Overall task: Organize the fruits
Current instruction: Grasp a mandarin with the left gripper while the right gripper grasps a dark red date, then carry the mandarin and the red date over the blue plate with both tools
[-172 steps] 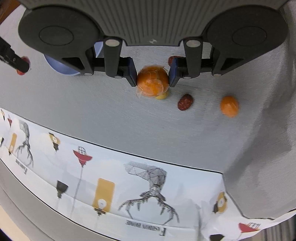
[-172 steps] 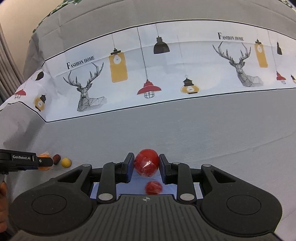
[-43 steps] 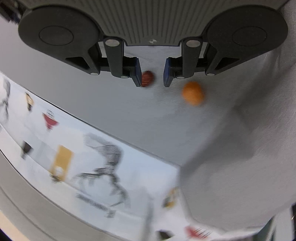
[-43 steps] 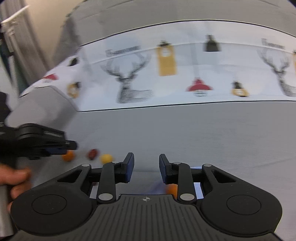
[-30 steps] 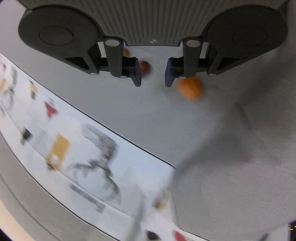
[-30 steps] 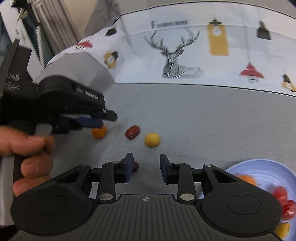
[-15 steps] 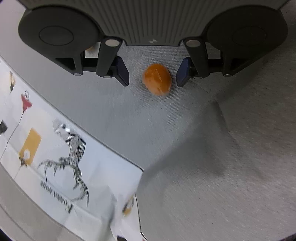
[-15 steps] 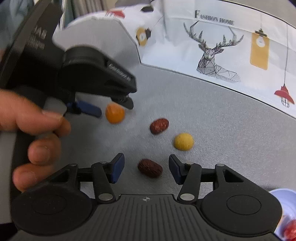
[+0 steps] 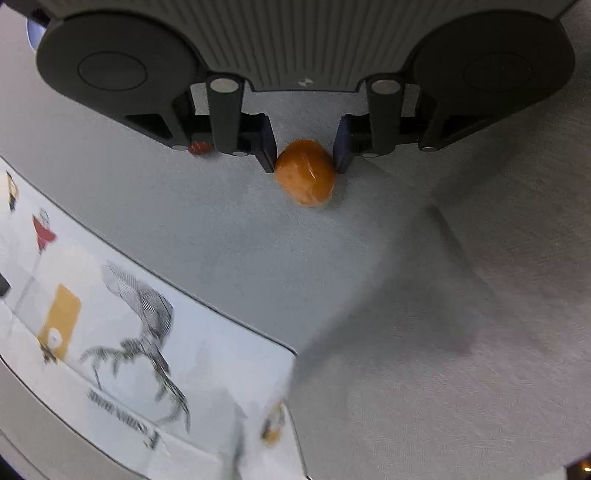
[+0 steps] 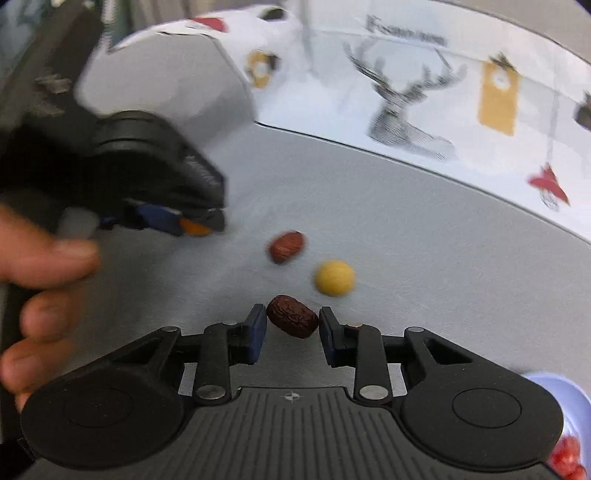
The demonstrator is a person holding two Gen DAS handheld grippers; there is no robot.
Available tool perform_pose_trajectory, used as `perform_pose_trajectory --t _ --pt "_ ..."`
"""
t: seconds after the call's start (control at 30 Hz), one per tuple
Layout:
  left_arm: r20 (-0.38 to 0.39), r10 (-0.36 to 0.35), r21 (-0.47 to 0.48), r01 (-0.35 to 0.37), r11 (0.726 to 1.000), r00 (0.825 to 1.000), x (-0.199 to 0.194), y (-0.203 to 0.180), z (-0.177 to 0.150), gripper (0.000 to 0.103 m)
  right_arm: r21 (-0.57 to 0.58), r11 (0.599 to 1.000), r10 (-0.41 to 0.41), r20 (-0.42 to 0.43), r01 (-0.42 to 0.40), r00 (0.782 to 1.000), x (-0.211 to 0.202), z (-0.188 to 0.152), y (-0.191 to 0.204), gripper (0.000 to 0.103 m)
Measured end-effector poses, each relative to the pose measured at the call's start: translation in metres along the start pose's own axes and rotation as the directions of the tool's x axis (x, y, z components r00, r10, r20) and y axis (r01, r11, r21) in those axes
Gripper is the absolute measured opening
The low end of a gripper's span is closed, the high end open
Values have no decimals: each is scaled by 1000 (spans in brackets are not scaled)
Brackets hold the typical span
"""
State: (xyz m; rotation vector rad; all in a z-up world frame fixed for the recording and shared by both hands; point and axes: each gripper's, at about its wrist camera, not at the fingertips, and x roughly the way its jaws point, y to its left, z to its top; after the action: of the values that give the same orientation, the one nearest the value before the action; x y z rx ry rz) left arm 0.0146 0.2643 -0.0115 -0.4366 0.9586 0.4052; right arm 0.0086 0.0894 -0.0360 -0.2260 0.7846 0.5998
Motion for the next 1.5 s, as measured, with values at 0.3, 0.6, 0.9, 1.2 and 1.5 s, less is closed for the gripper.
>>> perform_pose_trajectory --t 0.3,0.6,0.9,1.2,1.5 --pt "6 0 -1 0 1000 1000 -9 -1 -1 37 61 998 -14 -15 15 1000 -2 2 -12 33" --pt "43 -27 12 27 1000 999 -44 -9 2 37 90 996 -36 95 27 995 -38 12 -18 33" --pt "75 -66 22 65 998 995 -69 -23 6 37 187 981 -102 245 56 964 -138 22 -50 33" --pt "69 -116 104 109 989 991 -86 -55 -8 37 263 946 -246 203 189 948 -167 -37 -92 33" --pt "36 -130 203 120 972 991 -76 -83 -23 37 339 916 -271 135 212 953 -167 -58 -137 33"
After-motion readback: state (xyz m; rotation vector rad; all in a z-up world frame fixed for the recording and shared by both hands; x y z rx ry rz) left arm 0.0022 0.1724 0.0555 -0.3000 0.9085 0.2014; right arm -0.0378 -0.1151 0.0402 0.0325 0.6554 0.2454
